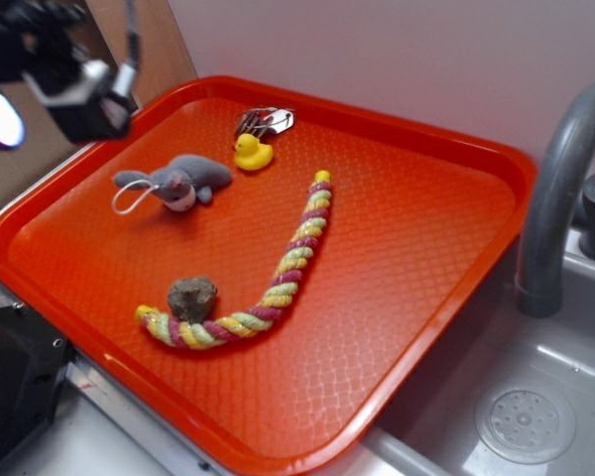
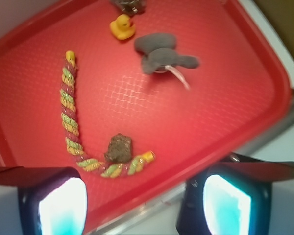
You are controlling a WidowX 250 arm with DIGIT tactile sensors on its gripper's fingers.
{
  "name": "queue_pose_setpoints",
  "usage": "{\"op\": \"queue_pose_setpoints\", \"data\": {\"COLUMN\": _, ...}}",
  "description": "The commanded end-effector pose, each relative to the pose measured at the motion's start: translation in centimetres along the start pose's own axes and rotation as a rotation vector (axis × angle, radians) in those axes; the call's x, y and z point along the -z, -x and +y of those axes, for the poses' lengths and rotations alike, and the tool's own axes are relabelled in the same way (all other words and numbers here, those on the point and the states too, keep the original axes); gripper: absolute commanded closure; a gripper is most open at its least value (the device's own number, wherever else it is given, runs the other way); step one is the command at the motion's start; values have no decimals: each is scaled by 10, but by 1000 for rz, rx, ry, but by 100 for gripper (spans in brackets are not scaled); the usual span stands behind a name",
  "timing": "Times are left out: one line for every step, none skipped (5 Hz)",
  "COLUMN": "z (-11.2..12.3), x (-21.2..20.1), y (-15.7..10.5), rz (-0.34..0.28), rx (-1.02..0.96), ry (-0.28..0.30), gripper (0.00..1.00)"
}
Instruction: Grab the rock.
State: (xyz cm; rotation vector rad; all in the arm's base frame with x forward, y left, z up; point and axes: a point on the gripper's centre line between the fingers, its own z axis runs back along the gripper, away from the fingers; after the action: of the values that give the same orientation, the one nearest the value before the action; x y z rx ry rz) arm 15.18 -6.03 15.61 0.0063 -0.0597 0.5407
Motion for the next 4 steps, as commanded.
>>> {"op": "queue_pose_setpoints", "data": {"z": -14, "x": 42, "y": -3, "rz": -42, "rx": 41, "ry": 10, "gripper": 0}}
{"op": "queue_pose_setpoints", "data": {"z": -15, "x": 70, "y": 1, "rz": 0, "rx": 60, "ry": -4, "gripper": 0}}
{"op": "queue_pose_setpoints", "data": {"z": -19, "x": 100, "y": 5, "rz": 55, "rx": 99, "ry": 55, "gripper": 0}}
{"op": "queue_pose_setpoints", "data": {"z": -26, "x": 121, "y": 8, "rz": 94, "rx": 110, "ry": 81, "gripper": 0}}
